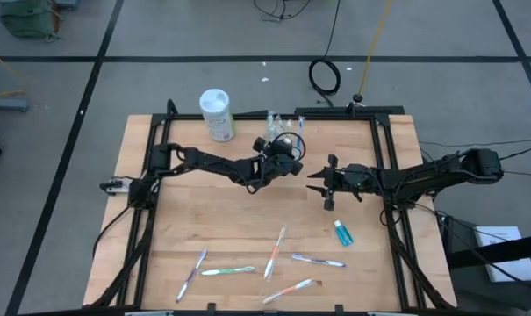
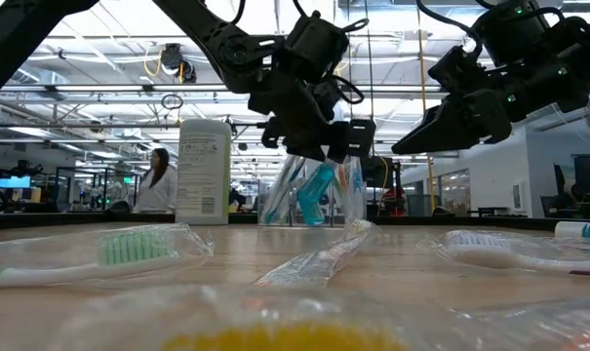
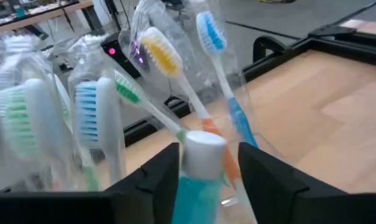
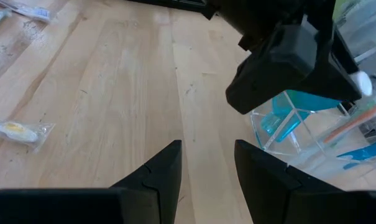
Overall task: Pick & Place toothbrushing station
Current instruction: Put the blue mouthwash into the transparent organizer
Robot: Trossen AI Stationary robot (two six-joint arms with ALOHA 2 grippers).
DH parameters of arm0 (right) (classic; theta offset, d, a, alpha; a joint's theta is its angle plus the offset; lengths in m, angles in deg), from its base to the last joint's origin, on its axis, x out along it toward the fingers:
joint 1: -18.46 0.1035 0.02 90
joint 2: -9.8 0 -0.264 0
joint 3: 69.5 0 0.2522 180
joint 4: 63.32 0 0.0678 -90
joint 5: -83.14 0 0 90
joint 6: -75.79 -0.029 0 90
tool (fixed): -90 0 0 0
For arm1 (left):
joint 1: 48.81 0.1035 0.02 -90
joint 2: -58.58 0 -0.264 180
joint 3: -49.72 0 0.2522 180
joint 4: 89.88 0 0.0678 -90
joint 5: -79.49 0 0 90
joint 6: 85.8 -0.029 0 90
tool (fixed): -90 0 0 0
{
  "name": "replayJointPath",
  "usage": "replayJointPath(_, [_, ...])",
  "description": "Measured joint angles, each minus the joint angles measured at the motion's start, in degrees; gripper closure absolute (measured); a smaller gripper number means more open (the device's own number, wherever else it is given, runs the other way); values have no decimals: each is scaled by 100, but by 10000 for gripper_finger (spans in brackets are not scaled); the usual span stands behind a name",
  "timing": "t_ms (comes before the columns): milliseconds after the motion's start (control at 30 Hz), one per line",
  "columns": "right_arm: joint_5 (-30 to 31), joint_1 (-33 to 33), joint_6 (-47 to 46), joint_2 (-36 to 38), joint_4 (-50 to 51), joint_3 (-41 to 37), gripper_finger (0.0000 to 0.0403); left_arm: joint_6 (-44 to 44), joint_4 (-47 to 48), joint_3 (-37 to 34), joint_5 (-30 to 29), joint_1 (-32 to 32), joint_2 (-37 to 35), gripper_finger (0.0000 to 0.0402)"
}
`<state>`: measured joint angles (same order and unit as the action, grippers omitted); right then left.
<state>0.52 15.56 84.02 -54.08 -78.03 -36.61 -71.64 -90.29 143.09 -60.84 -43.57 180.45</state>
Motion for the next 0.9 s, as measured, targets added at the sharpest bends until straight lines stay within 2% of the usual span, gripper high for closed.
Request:
replayJointPath(200, [0,0,0,0,0,0,264,-20,30,0,-244,-5,-1,208])
replayJointPath(367, [0,0,0,-1,-2,0,264,-12,31,0,-247,-25,-17,221])
replayJointPath(533, [0,0,-2,0,0,4,264,-58,95,4,-187,-104,-385,240])
replayJointPath(733, [0,0,-2,0,-26,4,264,-538,-182,15,1334,-121,-631,275])
replayJointPath(800, [0,0,-2,0,-38,4,264,-780,-211,15,1564,-61,-564,294])
replayJointPath(900, [0,0,-2,0,-46,4,264,-948,-110,12,1583,98,-475,319])
